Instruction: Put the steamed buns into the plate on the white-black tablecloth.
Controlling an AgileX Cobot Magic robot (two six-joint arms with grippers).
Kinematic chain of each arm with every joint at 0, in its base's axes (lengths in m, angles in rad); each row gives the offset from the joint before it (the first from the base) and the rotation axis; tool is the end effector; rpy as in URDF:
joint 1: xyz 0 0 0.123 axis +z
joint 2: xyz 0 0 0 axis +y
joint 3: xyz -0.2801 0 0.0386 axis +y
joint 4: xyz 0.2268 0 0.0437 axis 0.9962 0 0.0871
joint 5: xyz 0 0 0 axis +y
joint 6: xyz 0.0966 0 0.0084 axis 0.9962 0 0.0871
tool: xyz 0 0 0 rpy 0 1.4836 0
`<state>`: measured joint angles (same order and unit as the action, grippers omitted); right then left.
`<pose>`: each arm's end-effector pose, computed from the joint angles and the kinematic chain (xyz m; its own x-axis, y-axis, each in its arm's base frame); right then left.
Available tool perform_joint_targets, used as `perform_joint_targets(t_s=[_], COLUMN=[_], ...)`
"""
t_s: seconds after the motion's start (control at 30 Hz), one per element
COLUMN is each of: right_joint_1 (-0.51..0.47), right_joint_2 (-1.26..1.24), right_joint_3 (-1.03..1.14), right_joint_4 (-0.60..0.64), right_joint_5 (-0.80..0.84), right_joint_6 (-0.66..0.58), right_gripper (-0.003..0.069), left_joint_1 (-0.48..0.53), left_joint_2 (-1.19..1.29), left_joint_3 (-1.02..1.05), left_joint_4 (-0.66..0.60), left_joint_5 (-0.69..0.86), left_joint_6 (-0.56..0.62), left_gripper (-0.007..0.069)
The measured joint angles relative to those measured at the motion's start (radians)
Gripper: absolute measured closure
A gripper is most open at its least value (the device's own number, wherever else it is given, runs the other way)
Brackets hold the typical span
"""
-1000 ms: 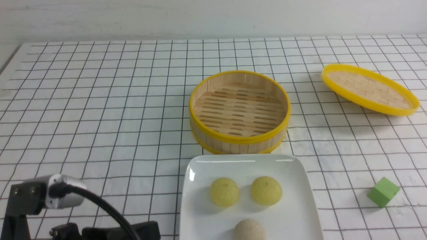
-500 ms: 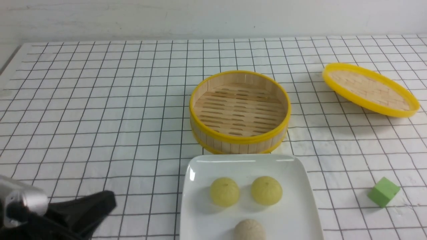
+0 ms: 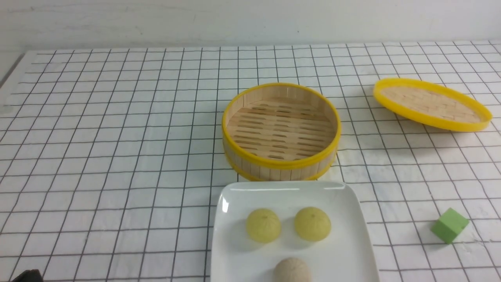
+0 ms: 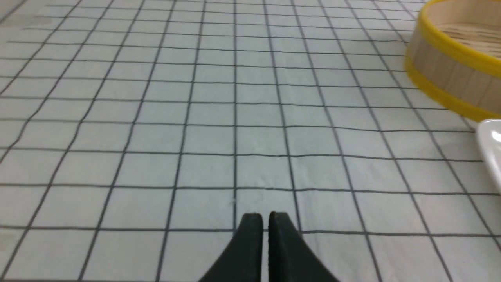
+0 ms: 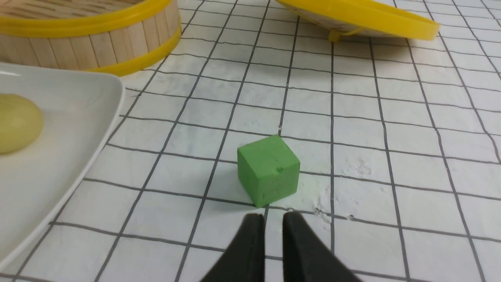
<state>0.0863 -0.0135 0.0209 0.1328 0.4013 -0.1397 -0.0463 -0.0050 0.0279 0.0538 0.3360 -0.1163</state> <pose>0.0379 0.0083 0.1695 -0.3094 -0.0442 -0.9499 -0.1404 0.9901 -0.0003 0.0409 -0.0002 0.1727 -0.2690 -0.0531 -0.9617 0.0116 0.9982 -0.0583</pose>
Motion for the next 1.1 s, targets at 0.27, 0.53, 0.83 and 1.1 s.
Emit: perform_joint_targets(t_s=[0.27,0.53,0.83,1.1], right_joint_1=[0.000,0.000,0.000,0.000], right_joint_2=[0.000,0.000,0.000,0.000], right_joint_3=[0.000,0.000,0.000,0.000], right_joint_4=[0.000,0.000,0.000,0.000], right_joint_5=[0.000,0.000,0.000,0.000], right_joint_6=[0.000,0.000,0.000,0.000], right_gripper=[0.0555,0.0550,0.0539,0.0528], left_joint_1=[0.083,0.090,0.090,0.090], left_joint_2=[-0.006,-0.006,-0.006,-0.006], left_joint_3=[-0.002,-0.002,-0.002,-0.002], left_joint_4=[0.017,0.046,0.082,0.088], left_joint_5=[0.031,0.032,0.035,0.035], left_joint_6=[-0.010,-0.040,-0.064,-0.065], left_gripper=[0.0570,0.0564,0.0552,0.0552])
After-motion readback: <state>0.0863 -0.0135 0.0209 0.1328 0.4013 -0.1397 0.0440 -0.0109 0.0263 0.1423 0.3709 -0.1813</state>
